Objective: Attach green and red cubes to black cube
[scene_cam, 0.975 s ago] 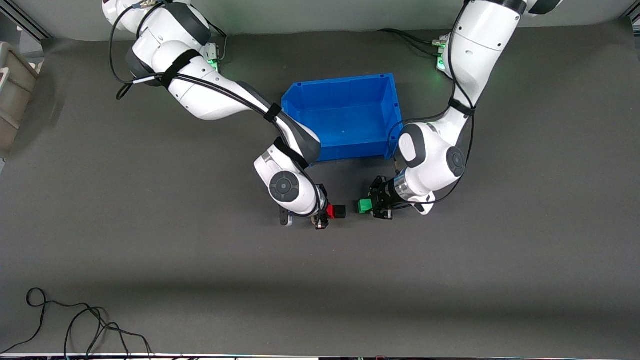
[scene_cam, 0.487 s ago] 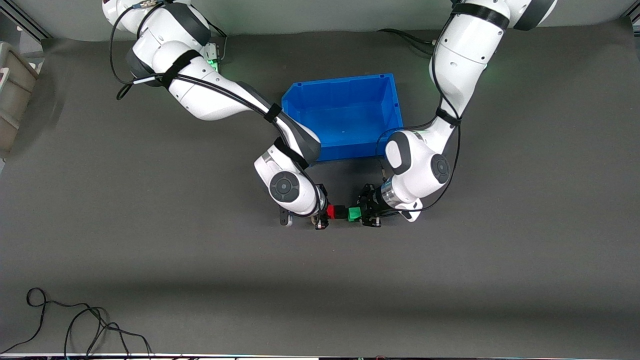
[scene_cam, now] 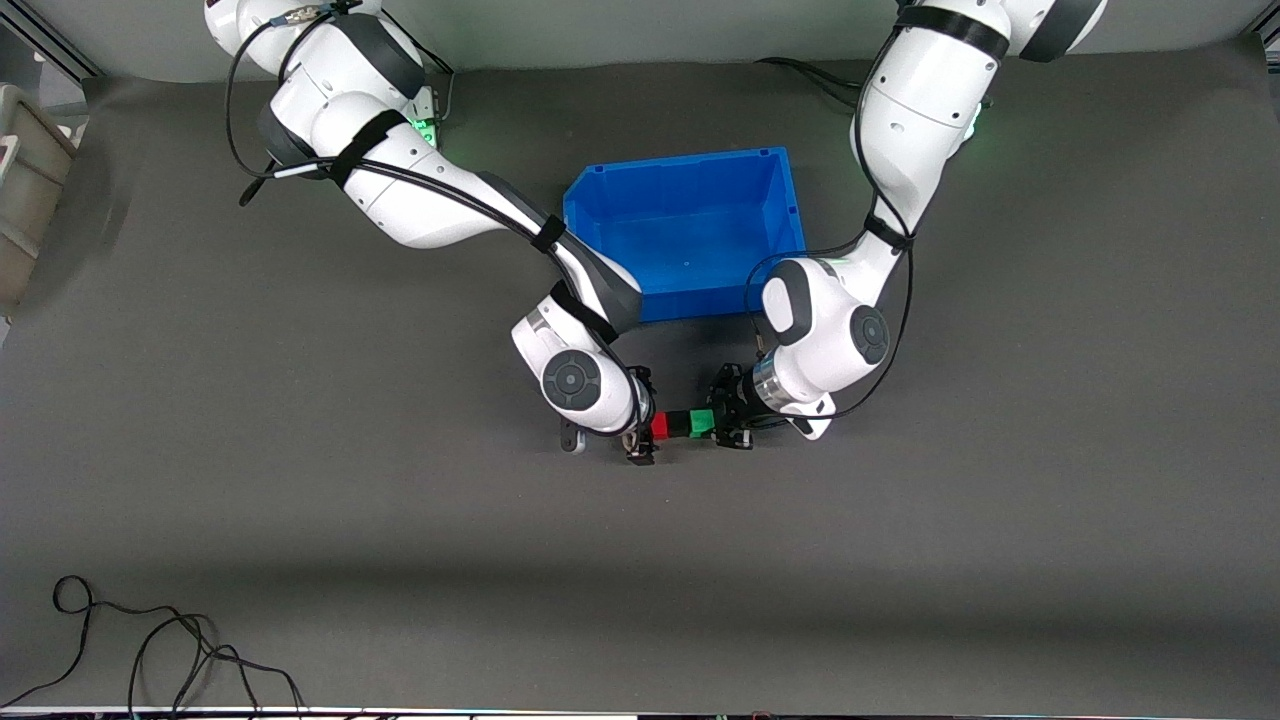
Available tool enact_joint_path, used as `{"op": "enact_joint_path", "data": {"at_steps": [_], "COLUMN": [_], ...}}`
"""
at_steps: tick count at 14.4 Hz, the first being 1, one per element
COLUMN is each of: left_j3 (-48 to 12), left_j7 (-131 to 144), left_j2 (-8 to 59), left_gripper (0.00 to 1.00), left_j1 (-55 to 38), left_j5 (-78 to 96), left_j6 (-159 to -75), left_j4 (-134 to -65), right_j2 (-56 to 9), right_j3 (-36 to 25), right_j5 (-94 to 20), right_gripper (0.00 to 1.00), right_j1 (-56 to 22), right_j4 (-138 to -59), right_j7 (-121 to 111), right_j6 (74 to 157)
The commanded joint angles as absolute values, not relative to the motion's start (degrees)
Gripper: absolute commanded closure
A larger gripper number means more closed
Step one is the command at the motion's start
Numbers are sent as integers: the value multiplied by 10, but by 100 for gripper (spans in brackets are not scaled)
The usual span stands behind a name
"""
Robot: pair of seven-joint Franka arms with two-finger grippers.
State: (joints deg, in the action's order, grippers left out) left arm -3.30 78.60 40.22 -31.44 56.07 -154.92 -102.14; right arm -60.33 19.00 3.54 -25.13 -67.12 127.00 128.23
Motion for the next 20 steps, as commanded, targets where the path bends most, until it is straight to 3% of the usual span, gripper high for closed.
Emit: {"op": "enact_joint_path", "data": {"at_steps": [1, 2, 6, 11, 14, 16, 18, 20], "left_j3": [-24, -23, -5, 73, 85, 86, 87, 89], "left_j7": [792, 791, 789, 747, 630, 549, 449, 357], "left_j2": [410, 409, 382, 310, 259, 223, 198, 182], "left_gripper": [18, 0, 0, 0, 0, 0, 0, 0], "left_j1": [-328, -328, -309, -252, -167, -103, -56, -30], "left_j5": [564, 563, 540, 412, 330, 260, 223, 163], "left_j6": [-1554, -1553, -1529, -1308, -1169, -1088, -1014, -948], "left_j4": [-1012, -1012, -1020, -1021, -1020, -1013, -991, -959], "right_j2": [-601, -590, -495, -307, -186, -128, -90, -52], "right_j3": [184, 183, 164, 160, 161, 161, 159, 159], "right_j5": [43, 42, 46, 41, 40, 38, 38, 37], "right_gripper": [0, 0, 0, 0, 0, 0, 0, 0], "right_j1": [-258, -255, -244, -158, -103, -67, -38, -6], "right_j4": [-655, -661, -714, -931, -1039, -1077, -1075, -1076], "right_j7": [1281, 1276, 1274, 1086, 920, 781, 706, 558], "right_j6": [1278, 1276, 1273, 1273, 1272, 1260, 1183, 1158]}}
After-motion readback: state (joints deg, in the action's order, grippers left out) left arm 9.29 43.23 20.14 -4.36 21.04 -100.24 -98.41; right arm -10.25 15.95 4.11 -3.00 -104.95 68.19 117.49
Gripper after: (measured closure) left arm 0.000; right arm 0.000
